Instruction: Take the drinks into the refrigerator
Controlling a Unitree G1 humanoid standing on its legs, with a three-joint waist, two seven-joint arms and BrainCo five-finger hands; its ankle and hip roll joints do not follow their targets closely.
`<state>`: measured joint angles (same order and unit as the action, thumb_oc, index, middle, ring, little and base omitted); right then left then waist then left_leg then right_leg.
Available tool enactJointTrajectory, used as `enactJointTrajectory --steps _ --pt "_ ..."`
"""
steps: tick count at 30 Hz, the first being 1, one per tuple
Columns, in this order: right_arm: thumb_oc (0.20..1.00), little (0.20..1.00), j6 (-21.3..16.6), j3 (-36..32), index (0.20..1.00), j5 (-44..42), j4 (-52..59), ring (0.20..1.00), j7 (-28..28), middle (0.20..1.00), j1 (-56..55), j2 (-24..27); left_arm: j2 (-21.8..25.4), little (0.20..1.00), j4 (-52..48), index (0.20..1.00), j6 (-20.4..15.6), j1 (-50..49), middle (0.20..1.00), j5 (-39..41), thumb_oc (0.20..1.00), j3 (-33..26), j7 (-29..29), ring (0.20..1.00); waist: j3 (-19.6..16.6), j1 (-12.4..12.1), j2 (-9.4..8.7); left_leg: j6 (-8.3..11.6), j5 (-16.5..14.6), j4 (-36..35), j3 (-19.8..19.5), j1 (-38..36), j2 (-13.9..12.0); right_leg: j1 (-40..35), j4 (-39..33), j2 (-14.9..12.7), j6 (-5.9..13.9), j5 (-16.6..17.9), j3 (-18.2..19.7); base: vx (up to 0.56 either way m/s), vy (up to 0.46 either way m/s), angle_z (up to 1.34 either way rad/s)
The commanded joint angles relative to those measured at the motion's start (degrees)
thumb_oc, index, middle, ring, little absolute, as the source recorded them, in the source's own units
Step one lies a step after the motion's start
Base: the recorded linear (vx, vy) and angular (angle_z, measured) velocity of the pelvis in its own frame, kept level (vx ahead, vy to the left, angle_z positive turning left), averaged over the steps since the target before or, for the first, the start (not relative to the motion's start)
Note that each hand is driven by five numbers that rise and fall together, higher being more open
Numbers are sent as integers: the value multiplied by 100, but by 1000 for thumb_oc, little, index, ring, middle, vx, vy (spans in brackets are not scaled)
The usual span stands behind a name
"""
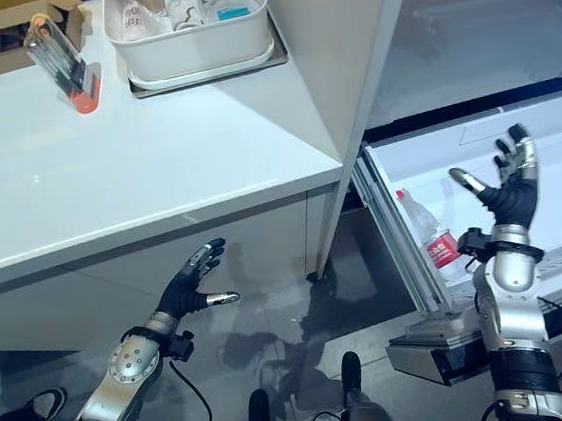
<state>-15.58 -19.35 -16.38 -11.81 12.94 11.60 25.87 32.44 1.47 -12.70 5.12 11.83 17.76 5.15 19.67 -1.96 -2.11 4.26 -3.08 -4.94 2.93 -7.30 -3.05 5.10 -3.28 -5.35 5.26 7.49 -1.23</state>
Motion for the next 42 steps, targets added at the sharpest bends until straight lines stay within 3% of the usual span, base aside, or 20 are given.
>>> enactJointTrajectory --steps 1,14,23,24,25,31,34,42 --pt "1000 1000 -366 -449 1000 -55 -268 1000 315 1000 -1037 476 -64 1000 -336 1000 -462 103 1000 -237 1000 159 285 1000 -470 398 140 -561 -59 80 -77 509 291 391 1019 56 219 -704 356 -14 3 -23" --pt "1000 1000 -111 -790 1000 71 -1710 1000 453 1000 -1300 683 37 1000 -691 1000 -449 174 1000 128 1000 324 625 1000 -721 647 88 -553 -216 149 306 274 230 250 842 204 252 -617 776 23 5 -23" --pt "1000 1000 158 -538 1000 295 -2865 1000 239 1000 -1980 131 69 1000 -716 1000 -399 -178 1000 339 1000 267 834 1000 -771 793 102 -590 -280 163 500 172 230 183 781 252 278 -571 977 4 15 -12" --pt "831 831 155 -534 831 294 -2870 831 239 831 -1976 132 70 1000 -717 1000 -399 -180 1000 340 1000 263 835 1000 -771 795 101 -590 -280 163 501 172 230 183 780 252 278 -571 979 -8 5 -5" --pt "200 200 278 -347 200 290 -3361 200 178 200 -1904 87 105 1000 -753 1000 -388 -162 1000 384 1000 319 890 1000 -786 757 119 -596 -285 169 497 166 237 172 764 239 284 -560 979 -3 2 -6" --pt "200 200 516 781 200 943 -3982 200 -118 200 -1345 63 234 1000 -828 1000 -385 -205 1000 484 1000 357 980 1000 -783 613 139 -595 -281 193 501 154 271 120 695 211 296 -508 992 -4 5 -4" --pt "200 200 695 1607 200 1629 -3564 200 -189 200 -790 135 281 1000 -801 1000 -367 -255 1000 564 1000 506 992 1000 -804 431 158 -598 -261 193 467 179 295 91 644 174 297 -473 938 0 0 0" --pt "200 200 755 2340 200 2172 -2467 200 -213 200 178 370 376 1000 -844 1000 -318 -267 1000 592 1000 725 1006 1000 -778 205 185 -618 -208 148 357 280 367 80 542 80 315 -394 829 -7 3 5"
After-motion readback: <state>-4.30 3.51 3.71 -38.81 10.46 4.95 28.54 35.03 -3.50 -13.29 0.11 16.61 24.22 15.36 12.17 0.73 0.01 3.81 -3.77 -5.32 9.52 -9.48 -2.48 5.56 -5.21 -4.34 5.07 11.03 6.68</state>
